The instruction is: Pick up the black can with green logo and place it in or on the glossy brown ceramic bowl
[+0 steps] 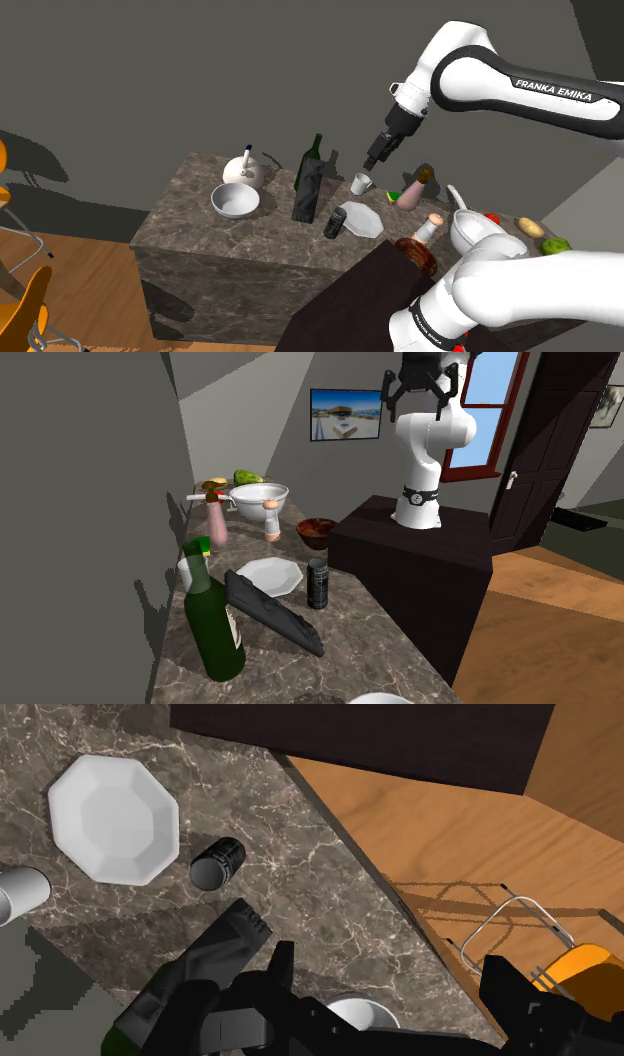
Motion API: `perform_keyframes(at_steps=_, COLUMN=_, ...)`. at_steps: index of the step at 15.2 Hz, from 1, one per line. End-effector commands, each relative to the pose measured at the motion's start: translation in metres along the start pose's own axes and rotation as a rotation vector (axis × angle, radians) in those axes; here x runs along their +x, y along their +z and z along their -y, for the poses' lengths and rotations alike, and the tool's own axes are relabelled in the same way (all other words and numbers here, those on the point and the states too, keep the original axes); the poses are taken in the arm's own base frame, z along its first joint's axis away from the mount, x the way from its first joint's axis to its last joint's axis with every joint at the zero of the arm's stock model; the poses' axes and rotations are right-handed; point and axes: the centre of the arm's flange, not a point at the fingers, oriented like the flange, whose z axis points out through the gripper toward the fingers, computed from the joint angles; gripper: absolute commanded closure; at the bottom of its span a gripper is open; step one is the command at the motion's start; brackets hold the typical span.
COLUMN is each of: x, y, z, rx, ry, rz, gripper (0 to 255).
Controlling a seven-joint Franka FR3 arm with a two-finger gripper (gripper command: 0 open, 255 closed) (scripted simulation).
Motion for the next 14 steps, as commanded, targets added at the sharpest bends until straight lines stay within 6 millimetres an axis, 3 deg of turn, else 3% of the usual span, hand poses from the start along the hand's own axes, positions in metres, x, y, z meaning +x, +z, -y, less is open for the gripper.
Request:
perform_keyframes(at_steps=1, x=0.003, y=0.025, z=-0.013, rx=-0.003, ry=0.004, rz=0.003, gripper=0)
perform_keyframes(at_steps=14, x=0.032, y=0.172, z=-0.096, rx=-0.018, ry=0.032, rz=0.037, gripper=0)
